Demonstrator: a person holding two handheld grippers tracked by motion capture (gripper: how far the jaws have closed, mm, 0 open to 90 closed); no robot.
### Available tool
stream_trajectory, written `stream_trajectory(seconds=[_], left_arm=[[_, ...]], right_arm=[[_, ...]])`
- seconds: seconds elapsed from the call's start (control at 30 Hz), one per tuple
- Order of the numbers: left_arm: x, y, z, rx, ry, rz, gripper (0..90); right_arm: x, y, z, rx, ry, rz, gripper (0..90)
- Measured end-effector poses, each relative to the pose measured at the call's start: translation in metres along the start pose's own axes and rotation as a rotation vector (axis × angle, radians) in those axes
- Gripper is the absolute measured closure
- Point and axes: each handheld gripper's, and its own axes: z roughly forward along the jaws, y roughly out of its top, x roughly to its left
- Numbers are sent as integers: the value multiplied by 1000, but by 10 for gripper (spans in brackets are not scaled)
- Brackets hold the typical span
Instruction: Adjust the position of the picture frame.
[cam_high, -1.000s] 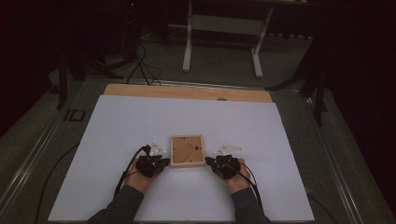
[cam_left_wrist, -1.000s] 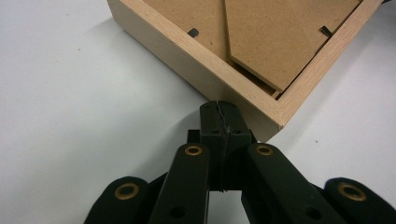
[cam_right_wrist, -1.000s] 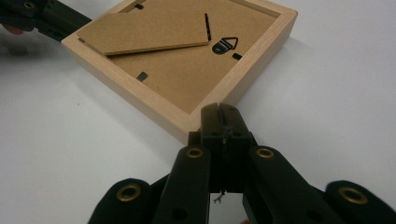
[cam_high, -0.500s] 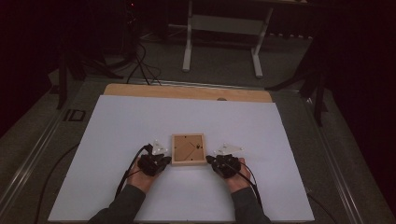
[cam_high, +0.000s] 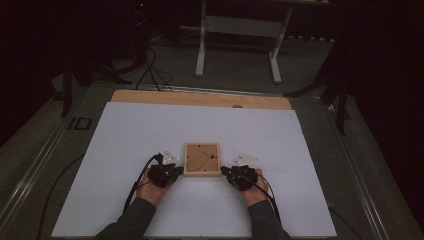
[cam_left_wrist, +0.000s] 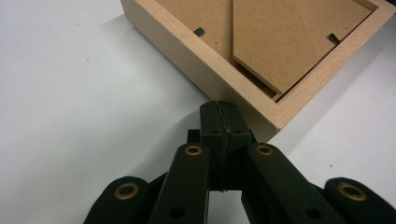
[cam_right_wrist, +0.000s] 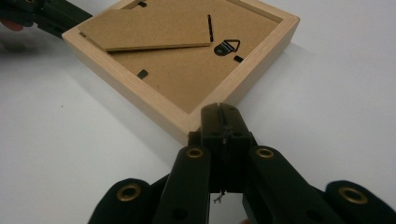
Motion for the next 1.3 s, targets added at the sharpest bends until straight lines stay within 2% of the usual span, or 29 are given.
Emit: stream_trajectory(seconds=[0.47, 0.6, 0.67, 0.77, 0.87, 1.07, 1.1, 1.17, 1.3], left_arm=[[3, -1, -1, -3, 18, -22, 896], [5, -1, -1, -1, 4, -26, 893], [7, -1, -2, -3, -4, -43, 862], [11, -1, -3, -11, -13, -59, 807], [12, -1, -6, -20, -16, -64, 774], [16, 0, -11, -51, -7, -100, 650], [16, 0, -11, -51, -7, -100, 650], [20, 1, -16, -78, -2, -127, 615], [20, 3, -20, -101, -5, -130, 600]], right_arm=[[1, 2, 3, -10, 14, -7, 895], [0, 2, 3, -3, 16, -11, 866], [-2, 3, 3, -2, 12, -9, 815], [-7, 3, 4, -14, 27, 24, 771], [-7, 4, 3, -18, 19, 19, 737], [-6, 5, 0, -31, 2, 22, 651], [-7, 6, 0, -33, 0, 24, 644], [-8, 6, -2, -43, -1, 27, 628], [-5, 8, -3, -55, 10, 24, 598]])
